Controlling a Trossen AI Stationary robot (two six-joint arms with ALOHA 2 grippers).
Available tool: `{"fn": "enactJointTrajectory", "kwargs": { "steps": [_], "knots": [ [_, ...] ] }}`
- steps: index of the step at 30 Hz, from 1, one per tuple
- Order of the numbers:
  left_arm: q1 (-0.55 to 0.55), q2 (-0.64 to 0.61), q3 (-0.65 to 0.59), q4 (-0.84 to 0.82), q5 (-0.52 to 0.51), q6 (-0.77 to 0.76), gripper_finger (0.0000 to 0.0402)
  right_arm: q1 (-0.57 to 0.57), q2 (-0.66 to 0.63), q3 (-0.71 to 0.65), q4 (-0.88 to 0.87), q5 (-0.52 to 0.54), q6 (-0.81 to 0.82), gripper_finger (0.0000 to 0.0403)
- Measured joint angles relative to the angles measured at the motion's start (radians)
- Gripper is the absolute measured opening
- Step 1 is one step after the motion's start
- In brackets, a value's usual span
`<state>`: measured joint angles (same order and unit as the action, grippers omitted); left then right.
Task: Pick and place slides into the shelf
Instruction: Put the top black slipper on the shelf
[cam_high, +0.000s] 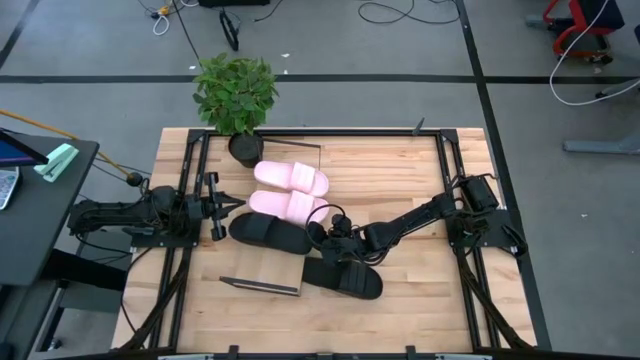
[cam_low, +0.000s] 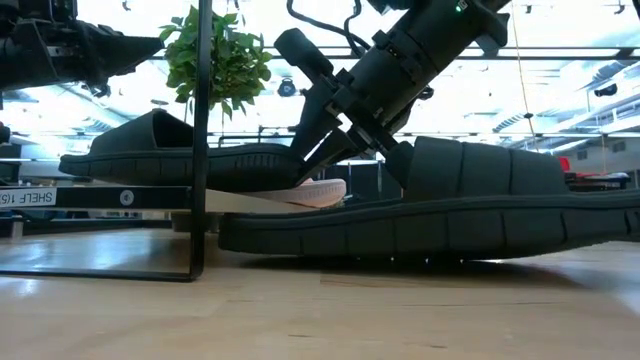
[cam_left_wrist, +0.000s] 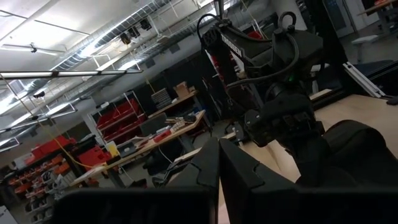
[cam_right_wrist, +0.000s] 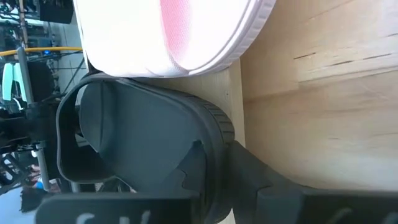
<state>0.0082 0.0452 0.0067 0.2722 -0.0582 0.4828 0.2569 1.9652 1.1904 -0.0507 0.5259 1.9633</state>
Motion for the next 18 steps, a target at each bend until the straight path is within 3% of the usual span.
{"fn": "enactJointTrajectory", "kwargs": {
  "steps": [9, 18],
  "knots": [
    [0.0, 0.0, 0.0, 0.0, 0.0, -0.006, 0.0025, 0.0, 0.0, -0.001, -0.001, 0.002, 0.0, 0.0098],
    [0.0, 0.0, 0.0, 0.0, 0.0, -0.008, 0.0012, 0.0, 0.001, -0.002, 0.025, -0.002, -0.038, 0.0109]
  ]
}}
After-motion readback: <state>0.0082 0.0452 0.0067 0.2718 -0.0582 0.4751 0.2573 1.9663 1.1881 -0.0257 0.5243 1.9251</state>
